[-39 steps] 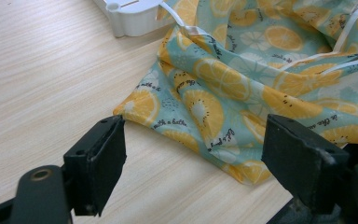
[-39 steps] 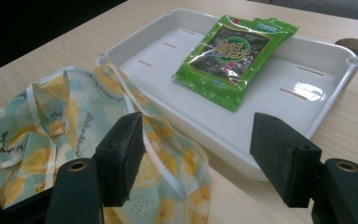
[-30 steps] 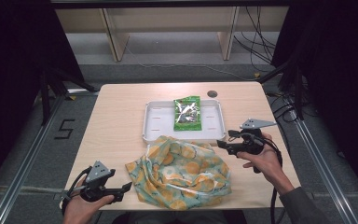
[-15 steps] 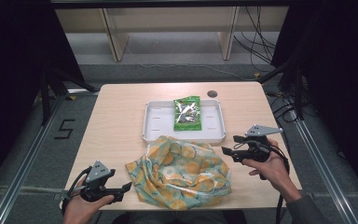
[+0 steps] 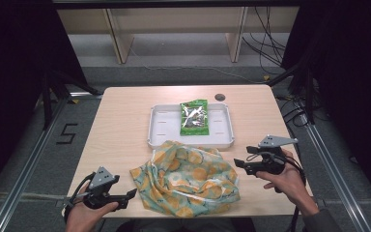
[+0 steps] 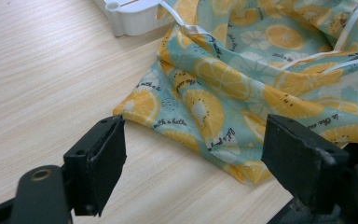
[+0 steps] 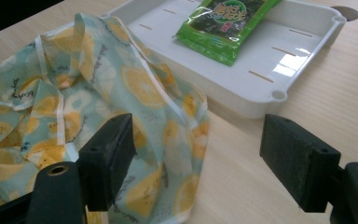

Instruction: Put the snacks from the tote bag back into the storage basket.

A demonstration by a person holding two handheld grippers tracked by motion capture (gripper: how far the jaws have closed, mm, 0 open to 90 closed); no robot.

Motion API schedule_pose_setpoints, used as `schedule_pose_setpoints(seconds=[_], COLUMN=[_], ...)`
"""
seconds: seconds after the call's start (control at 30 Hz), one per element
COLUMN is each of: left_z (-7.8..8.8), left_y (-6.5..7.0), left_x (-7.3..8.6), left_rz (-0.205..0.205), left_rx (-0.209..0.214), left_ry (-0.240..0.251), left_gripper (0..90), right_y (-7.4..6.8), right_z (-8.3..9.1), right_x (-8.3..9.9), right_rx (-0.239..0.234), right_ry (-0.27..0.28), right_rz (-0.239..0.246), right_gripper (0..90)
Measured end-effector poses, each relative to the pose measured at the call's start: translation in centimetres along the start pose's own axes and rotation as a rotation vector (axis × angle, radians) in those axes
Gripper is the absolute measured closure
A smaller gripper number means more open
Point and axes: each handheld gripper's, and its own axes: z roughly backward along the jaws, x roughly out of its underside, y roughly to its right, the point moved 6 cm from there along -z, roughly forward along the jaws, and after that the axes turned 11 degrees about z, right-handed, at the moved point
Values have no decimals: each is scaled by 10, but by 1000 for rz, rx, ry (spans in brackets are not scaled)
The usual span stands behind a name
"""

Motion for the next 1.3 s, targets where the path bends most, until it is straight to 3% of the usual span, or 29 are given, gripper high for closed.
schedule_pose_setpoints(seconds=[0.2,0.43,0.47,0.5,0.53,0.83,0.9,0.93,1.03,1.13,1.2,1.23,1.27,1.3], left_z=[0,0,0,0,0,0,0,0,0,0,0,0,0,0], left_y=[0,0,0,0,0,0,0,0,0,0,0,0,0,0], left_x=[0,0,0,0,0,0,0,1,1,1,1,1,1,0], left_rz=[0,-1,-1,0,-2,3,0,0,-3,-4,-5,-3,-3,0], left_rx=[3,-1,-1,4,-1,-6,-6,-5,-5,-5,-4,-3,-3,-4], left_ry=[0,1,2,7,0,5,4,-4,-10,-10,-11,-10,-8,-5], left_gripper=[210,209,209,209,209,209,209,209,209,209,209,209,209,210], right_y=[0,-5,-9,-9,-8,-13,-13,-17,-17,-22,-22,-20,-26,-23], right_z=[9,14,16,16,17,24,26,26,27,28,28,28,29,29], right_x=[14,30,32,32,35,47,51,52,55,57,59,60,61,61], right_rx=[11,23,13,13,32,45,52,51,54,45,52,54,48,49], right_ry=[-28,-55,-76,-76,-67,-94,-115,-121,-136,-147,-146,-140,-154,-160], right_rz=[-14,8,-28,-28,-2,-10,35,10,38,16,39,73,7,52], right_gripper=[264,252,252,252,252,250,248,247,244,243,240,240,241,240])
